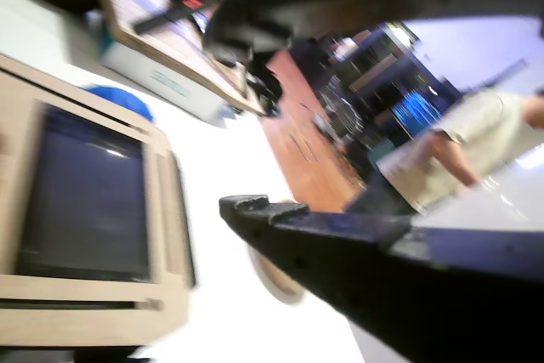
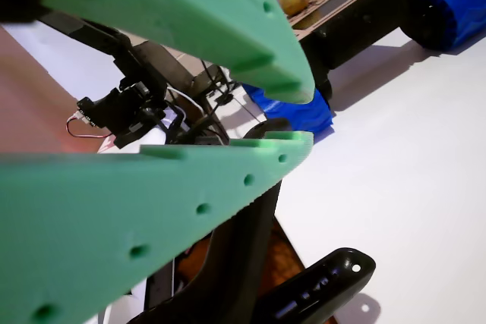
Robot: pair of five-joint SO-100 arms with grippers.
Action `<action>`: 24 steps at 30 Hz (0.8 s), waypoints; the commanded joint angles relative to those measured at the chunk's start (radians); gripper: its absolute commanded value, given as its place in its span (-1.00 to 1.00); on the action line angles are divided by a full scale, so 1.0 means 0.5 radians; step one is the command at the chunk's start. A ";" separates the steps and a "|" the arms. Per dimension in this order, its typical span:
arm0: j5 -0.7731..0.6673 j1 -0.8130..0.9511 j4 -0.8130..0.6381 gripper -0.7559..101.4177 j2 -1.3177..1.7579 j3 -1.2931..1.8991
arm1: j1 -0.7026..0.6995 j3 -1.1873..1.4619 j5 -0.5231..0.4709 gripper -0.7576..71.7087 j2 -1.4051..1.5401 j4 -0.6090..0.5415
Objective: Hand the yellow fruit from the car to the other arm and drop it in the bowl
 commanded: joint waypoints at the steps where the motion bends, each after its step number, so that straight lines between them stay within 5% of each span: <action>1: 0.031 -0.083 -0.028 -0.36 -0.052 -0.175 | 0.003 -0.092 -0.021 -0.98 0.012 0.012; 11: 0.209 -0.350 0.025 -0.35 -0.423 -0.454 | 0.003 -0.092 -0.021 -0.98 0.012 0.012; 24: 0.206 -0.451 -0.298 -0.34 -0.813 -0.555 | 0.003 -0.092 -0.021 -0.98 0.012 0.012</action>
